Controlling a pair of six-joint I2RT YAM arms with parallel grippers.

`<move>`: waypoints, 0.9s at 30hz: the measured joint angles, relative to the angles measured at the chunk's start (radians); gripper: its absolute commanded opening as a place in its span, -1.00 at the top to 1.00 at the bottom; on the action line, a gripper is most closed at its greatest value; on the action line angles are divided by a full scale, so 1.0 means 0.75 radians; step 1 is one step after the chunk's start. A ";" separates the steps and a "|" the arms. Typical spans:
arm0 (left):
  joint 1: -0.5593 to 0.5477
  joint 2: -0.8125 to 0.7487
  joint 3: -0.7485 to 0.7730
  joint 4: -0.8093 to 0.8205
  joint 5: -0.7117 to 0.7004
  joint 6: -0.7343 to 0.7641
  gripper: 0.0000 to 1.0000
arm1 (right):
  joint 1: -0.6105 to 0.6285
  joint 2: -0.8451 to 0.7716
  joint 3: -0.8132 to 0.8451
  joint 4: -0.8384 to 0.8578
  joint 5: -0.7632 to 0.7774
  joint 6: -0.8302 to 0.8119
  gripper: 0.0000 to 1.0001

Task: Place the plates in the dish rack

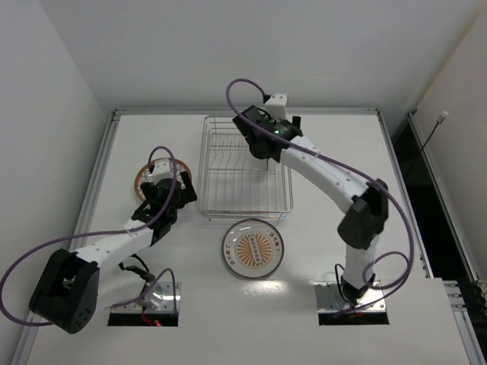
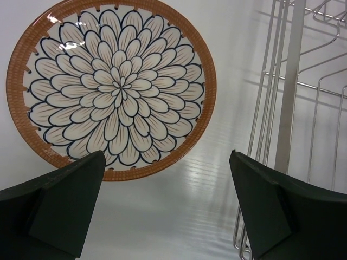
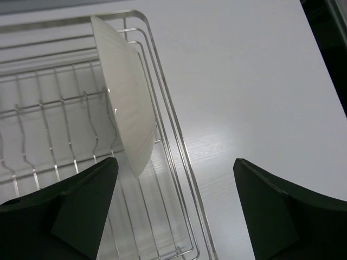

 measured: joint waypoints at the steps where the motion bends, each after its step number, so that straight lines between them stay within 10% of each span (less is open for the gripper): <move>1: 0.000 0.002 0.000 -0.003 -0.003 -0.002 -0.98 | 0.000 -0.068 -0.048 0.035 -0.019 -0.011 -0.87; 9: 0.013 0.082 0.247 -0.289 -0.160 -0.099 -0.98 | 0.000 -0.599 -0.637 0.404 -0.185 -0.141 -1.00; 27: 0.243 0.303 0.541 -0.556 0.254 -0.184 -0.98 | -0.011 -0.737 -1.111 0.667 -0.504 -0.258 -1.00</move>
